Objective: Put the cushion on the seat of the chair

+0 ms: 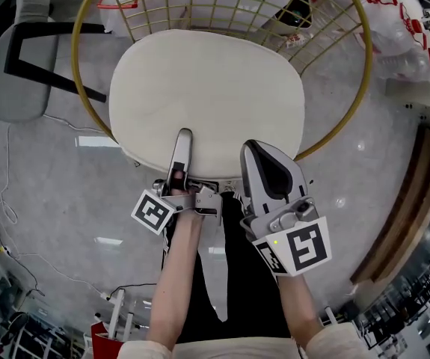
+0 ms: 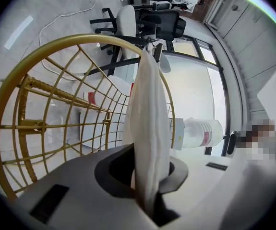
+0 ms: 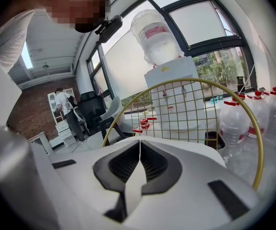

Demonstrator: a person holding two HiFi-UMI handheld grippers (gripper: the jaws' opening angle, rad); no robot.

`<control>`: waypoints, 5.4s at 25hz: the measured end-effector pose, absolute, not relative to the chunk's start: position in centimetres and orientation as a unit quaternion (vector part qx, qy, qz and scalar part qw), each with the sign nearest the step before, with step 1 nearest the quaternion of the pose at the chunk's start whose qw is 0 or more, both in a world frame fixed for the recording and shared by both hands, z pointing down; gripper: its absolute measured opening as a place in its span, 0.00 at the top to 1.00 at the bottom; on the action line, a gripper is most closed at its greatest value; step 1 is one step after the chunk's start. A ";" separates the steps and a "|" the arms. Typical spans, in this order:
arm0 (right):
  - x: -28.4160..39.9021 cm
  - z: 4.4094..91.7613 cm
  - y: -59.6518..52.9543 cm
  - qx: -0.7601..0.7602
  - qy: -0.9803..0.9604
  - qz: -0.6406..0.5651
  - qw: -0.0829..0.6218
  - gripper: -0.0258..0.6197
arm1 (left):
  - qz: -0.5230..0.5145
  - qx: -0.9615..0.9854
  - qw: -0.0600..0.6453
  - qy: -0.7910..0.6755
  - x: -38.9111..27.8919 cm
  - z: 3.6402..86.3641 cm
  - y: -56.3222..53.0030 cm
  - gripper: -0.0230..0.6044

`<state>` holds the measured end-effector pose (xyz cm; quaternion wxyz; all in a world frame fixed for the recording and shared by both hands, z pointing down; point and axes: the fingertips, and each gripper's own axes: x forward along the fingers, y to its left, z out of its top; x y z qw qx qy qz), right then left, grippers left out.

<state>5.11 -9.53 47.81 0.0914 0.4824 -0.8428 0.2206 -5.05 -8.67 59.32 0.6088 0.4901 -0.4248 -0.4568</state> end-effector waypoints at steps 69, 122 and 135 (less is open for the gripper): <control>4.7 45.5 -7.5 0.446 -0.867 0.187 0.123 0.93 | -0.170 0.356 0.666 -0.633 -7.0 69.2 -1.1 0.51; 8.0 16.4 -12.6 0.554 -0.827 0.095 0.017 0.93 | 0.049 0.723 -0.089 -0.683 -4.4 11.6 -11.2 0.94; 12.0 5.8 -6.0 0.578 -0.813 -0.024 -0.057 0.93 | -0.073 0.810 -0.113 -0.570 3.4 0.0 -5.9 0.94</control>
